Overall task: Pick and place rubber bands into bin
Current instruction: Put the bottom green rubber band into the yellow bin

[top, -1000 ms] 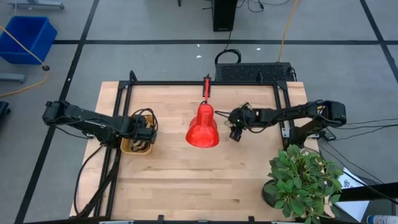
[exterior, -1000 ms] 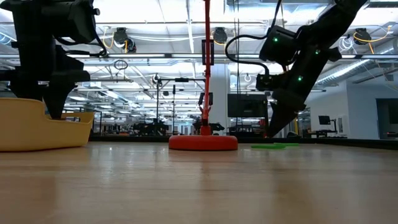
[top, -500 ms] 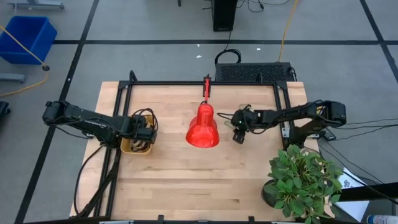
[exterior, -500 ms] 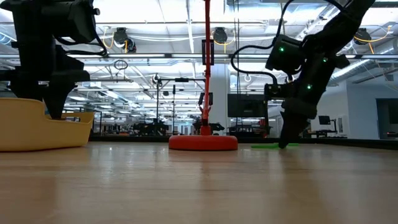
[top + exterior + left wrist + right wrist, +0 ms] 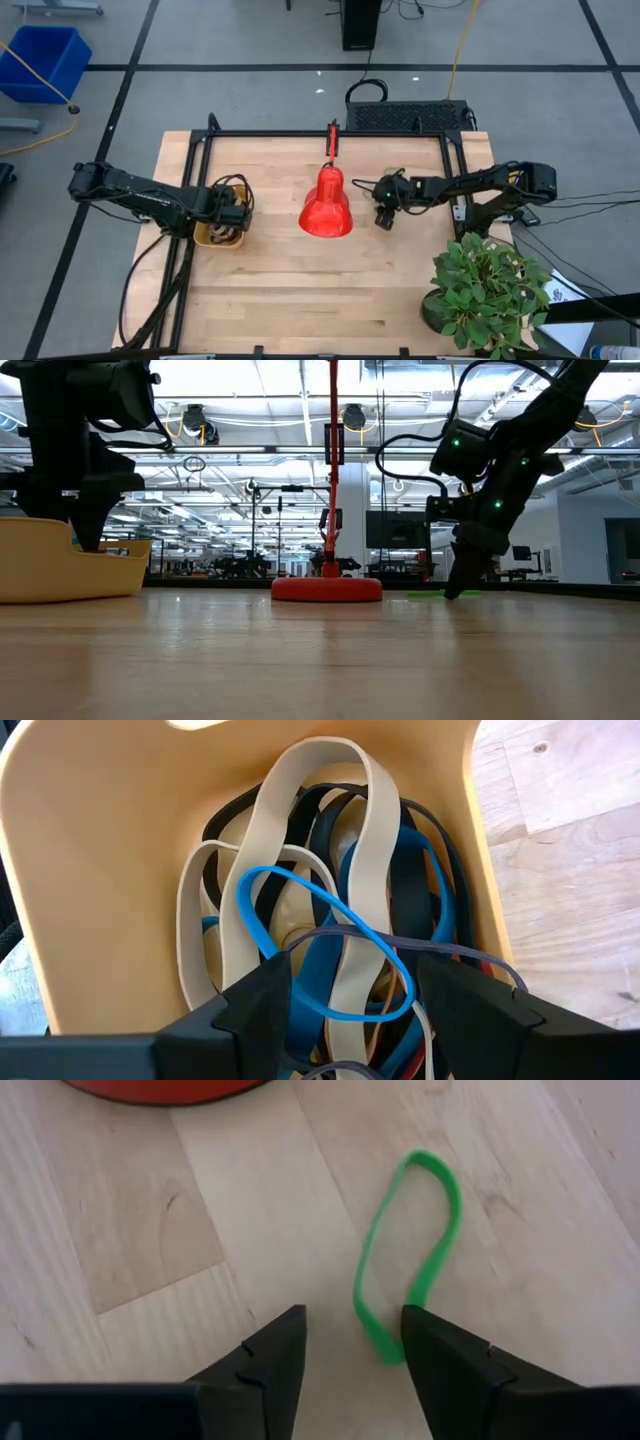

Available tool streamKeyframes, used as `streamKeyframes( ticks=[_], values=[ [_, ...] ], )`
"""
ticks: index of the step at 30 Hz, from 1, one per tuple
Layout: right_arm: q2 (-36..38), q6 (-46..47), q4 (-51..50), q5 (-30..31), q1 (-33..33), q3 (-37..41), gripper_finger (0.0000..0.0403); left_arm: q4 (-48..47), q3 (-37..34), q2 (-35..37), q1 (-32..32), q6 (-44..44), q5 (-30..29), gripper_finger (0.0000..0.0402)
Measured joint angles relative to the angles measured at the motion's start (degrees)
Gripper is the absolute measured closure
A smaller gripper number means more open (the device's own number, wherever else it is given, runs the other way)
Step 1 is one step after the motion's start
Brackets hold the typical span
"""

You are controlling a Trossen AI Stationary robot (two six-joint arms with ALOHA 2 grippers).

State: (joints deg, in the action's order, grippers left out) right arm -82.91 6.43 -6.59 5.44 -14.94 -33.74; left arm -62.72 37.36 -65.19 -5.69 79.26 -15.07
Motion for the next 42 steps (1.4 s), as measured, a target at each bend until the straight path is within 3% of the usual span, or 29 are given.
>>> streamKeyframes(
  ticks=[5,14,27,42],
  values=[
    [-0.47,-0.08,0.15,0.01,-0.81,0.00,0.0277,0.00,0.00,0.00,0.00,0.02,0.00,0.0176],
    [-0.68,-0.54,-0.04,0.49,-0.85,0.00,0.0394,0.00,0.00,0.00,0.00,0.03,0.02,0.0176],
    [0.38,0.61,-0.36,-0.47,-0.30,0.08,0.0402,-0.08,1.77,0.12,-0.65,-2.20,-0.09,0.0176],
    [12.57,8.37,2.47,-1.21,5.73,0.11,0.0402,1.78,7.83,5.73,-1.58,-10.23,-3.02,0.0176]
  ],
)
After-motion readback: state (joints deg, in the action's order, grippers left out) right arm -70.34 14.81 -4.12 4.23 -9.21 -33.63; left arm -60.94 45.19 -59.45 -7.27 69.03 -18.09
